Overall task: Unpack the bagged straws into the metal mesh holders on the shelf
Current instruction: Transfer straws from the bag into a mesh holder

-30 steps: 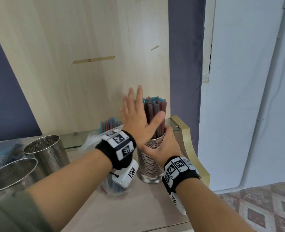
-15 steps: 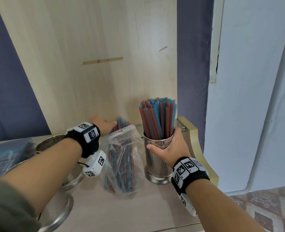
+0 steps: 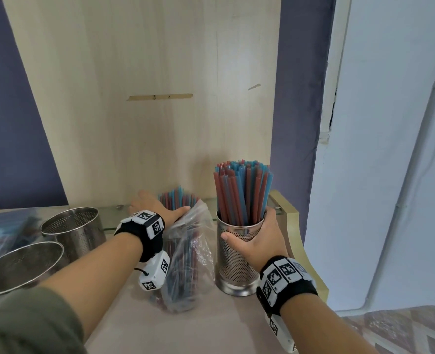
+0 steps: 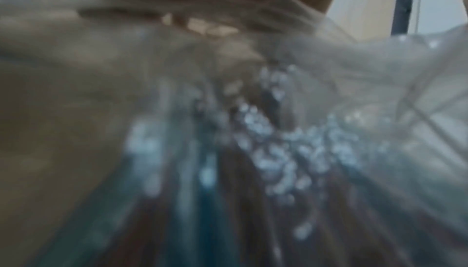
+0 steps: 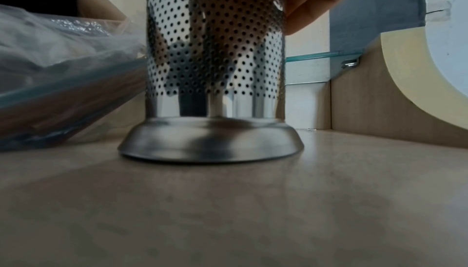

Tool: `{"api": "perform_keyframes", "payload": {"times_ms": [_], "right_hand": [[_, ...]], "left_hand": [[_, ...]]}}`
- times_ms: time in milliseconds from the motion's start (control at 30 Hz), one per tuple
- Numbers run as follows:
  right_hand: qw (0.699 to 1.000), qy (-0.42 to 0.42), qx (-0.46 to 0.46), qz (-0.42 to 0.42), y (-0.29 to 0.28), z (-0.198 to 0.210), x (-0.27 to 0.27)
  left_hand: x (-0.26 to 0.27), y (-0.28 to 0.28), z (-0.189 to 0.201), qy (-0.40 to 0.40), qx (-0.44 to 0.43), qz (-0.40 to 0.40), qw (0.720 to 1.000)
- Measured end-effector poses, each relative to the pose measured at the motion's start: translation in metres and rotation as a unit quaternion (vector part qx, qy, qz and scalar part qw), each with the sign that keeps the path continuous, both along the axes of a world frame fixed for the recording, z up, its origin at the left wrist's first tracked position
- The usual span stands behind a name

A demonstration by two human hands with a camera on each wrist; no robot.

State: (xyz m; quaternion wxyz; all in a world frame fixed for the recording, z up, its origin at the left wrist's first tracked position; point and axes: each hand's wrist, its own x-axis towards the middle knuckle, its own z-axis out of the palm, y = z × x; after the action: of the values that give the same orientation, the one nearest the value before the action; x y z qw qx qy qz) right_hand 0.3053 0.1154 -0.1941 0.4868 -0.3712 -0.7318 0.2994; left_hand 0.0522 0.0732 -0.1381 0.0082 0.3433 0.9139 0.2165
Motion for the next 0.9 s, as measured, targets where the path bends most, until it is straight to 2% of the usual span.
{"api": "perform_keyframes", "payload": {"times_ms": [100, 233, 300, 367, 533, 667, 900], "right_hand": [[1.0, 0.002, 0.004, 0.0, 0.001, 0.0, 0.0], [1.0, 0.005, 0.008, -0.002, 0.001, -0.001, 0.0], [1.0, 0.006, 0.007, -0.002, 0.001, -0.002, -0.001], [1.0, 0.006, 0.007, -0.001, 0.001, -0.002, 0.0], [1.0, 0.001, 0.008, -0.001, 0.001, -0.001, 0.0], [1.0, 0.002, 0.008, 0.001, 0.001, -0.001, 0.001], [1.0, -0.004, 0.008, -0.002, 0.003, -0.003, 0.0]], "left_hand": [[0.006, -0.004, 0.003, -0.002, -0.056, -0.034, 0.998], [0.009, -0.005, -0.002, -0.003, -0.035, -0.055, 0.998], [0.011, -0.003, -0.008, 0.002, 0.009, -0.076, 0.997], [0.007, 0.003, -0.019, -0.039, 0.064, -0.092, 0.993], [-0.019, 0.022, -0.046, -0.118, 0.131, -0.061, 0.982], [-0.025, 0.023, -0.04, -0.153, 0.163, -0.053, 0.973], [0.006, -0.001, -0.002, -0.174, 0.209, -0.088, 0.958]]}}
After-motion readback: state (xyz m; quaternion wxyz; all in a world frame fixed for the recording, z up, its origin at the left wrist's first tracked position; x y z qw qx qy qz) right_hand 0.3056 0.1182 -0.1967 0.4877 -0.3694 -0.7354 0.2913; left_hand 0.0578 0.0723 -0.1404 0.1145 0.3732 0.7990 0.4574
